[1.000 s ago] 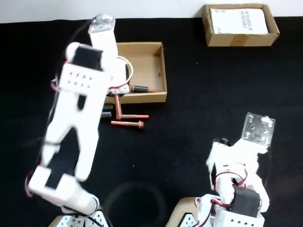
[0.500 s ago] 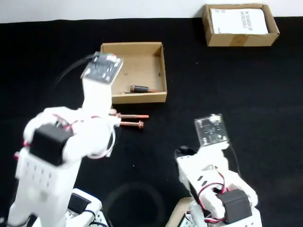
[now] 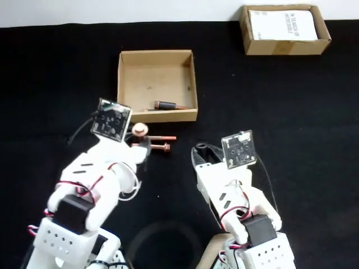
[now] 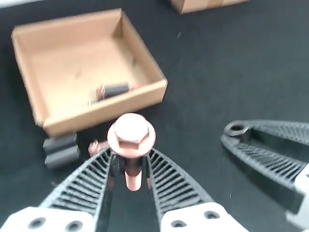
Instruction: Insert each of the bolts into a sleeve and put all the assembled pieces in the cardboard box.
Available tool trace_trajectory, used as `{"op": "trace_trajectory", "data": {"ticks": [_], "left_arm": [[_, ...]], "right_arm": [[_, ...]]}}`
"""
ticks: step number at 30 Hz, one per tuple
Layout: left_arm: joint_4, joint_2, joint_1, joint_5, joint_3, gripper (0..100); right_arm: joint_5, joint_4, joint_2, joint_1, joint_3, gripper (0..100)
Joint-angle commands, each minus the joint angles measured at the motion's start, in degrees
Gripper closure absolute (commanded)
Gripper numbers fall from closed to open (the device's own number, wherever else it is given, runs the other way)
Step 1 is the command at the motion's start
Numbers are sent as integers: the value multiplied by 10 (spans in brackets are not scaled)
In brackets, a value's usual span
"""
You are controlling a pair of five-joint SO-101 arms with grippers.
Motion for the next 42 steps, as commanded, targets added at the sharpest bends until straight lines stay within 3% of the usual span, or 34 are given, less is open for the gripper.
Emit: {"op": "trace_trajectory", "data": {"ticks": [1, 7, 11, 16, 19, 24, 36, 42], "left_arm": [[-115, -16, 15, 2, 37, 992], [-215, -15, 70, 3, 57, 992], [-229, -15, 115, 3, 55, 992], [-229, -15, 120, 3, 57, 992], [-229, -15, 120, 3, 55, 992], [-227, -15, 120, 2, 55, 992], [-233, -6, 121, 2, 55, 991], [-321, 131, 102, 4, 4, 991]], "right_arm": [[0, -36, -4, -9, 24, 992], [0, -118, -4, -10, 76, 992], [0, -220, -4, -10, 127, 992], [0, -325, -6, -11, 184, 992], [0, -291, -51, -11, 194, 992], [2, -93, -190, -21, 188, 992], [0, -170, -174, -35, 229, 992], [0, -170, -174, -37, 229, 992]]}}
